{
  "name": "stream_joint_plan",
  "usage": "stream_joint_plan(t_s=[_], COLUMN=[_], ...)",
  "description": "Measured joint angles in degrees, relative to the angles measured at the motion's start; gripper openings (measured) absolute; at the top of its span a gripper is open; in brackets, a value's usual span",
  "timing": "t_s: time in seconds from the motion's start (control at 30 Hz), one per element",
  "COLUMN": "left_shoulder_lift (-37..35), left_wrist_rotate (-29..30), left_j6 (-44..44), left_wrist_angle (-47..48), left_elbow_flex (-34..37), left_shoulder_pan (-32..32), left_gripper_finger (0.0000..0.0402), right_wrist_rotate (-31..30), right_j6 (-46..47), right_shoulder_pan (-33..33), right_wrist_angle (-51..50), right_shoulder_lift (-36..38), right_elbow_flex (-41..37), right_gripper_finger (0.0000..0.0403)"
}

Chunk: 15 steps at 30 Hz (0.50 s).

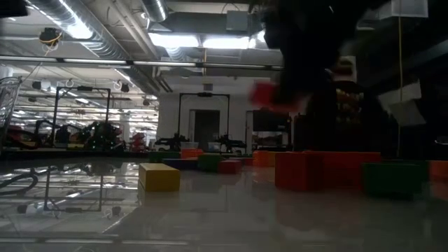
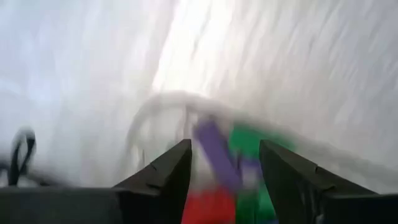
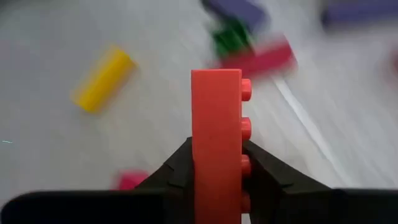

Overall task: Sort blocks by size
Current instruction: Put the large orange game piece into the left transparent bin

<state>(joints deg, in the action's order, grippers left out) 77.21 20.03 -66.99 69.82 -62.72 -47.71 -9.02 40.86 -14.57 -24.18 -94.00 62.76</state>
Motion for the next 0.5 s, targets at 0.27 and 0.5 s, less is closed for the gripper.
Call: stream_joint_plan(t_s=[0.27,0.5], left_shoulder_lift=[0.0,0.17], left_wrist_rotate=[19.65,21.03], left_j6=[10.27,27.72], left_wrist_angle=[-13.69,-29.57], left_elbow_flex=[0.0,0.0], left_shoulder_pan=[4.03,10.21], left_gripper_finger=[0.0175,0.0175], right_wrist_rotate=[-0.32,-0.2], right_j6=[-19.16,-26.63], right_shoulder_pan=[-0.02,-0.02], right_wrist_angle=[12.58,15.46], right_shoulder_lift=[0.04,0.09], right_elbow_flex=[5.06,5.2], right_gripper_finger=[0.0091,0.0094])
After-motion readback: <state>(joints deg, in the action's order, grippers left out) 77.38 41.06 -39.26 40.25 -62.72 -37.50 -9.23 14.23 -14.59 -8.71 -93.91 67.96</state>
